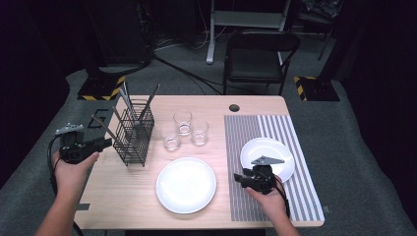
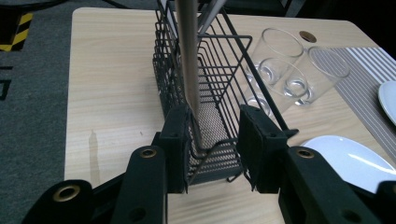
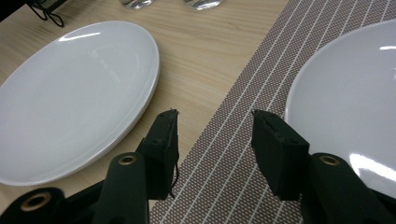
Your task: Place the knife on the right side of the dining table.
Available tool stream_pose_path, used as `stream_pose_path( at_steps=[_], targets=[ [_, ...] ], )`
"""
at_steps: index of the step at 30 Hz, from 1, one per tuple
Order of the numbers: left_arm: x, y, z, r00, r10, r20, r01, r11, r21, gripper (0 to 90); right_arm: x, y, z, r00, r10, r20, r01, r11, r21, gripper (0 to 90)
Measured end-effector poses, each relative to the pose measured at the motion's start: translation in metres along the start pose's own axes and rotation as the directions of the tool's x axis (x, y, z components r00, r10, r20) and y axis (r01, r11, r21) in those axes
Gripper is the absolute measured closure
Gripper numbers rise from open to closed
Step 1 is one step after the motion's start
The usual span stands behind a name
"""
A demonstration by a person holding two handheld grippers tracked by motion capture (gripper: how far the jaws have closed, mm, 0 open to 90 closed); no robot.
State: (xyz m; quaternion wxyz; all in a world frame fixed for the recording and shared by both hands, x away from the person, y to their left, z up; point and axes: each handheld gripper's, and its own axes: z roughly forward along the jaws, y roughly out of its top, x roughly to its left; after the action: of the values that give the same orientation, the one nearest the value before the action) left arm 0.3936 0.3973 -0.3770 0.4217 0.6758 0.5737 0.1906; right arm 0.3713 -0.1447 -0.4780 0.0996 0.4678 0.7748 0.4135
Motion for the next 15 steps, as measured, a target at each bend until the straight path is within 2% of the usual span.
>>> stream_pose_path(
  at_steps=[7, 9, 14, 15],
  targets=[
    [0.002, 0.004, 0.012, 0.9997, -0.023, -0.006, 0.023, 0.9997, 0.003, 62.9, -0.001, 0.0, 0.0, 1.0, 0.002, 0.002, -0.002, 1.0, 0.001, 50.8],
    [0.002, 0.005, 0.015, 0.9999, -0.013, -0.007, 0.013, 0.9999, 0.007, 62.8, -0.001, 0.0, 0.0, 1.0, 0.002, 0.0, -0.002, 1.0, 0.002, 50.7],
    [0.003, 0.005, 0.019, 0.9996, -0.024, -0.014, 0.024, 0.9997, 0.007, 62.9, -0.002, -0.001, 0.001, 1.0, -0.004, -0.001, 0.004, 1.0, 0.005, 50.7],
    [0.004, 0.006, 0.021, 0.9997, -0.02, -0.017, 0.02, 0.9998, 0.009, 62.9, -0.002, -0.001, 0.001, 1.0, 0.006, -0.002, -0.006, 1.0, 0.007, 50.7]
  ],
)
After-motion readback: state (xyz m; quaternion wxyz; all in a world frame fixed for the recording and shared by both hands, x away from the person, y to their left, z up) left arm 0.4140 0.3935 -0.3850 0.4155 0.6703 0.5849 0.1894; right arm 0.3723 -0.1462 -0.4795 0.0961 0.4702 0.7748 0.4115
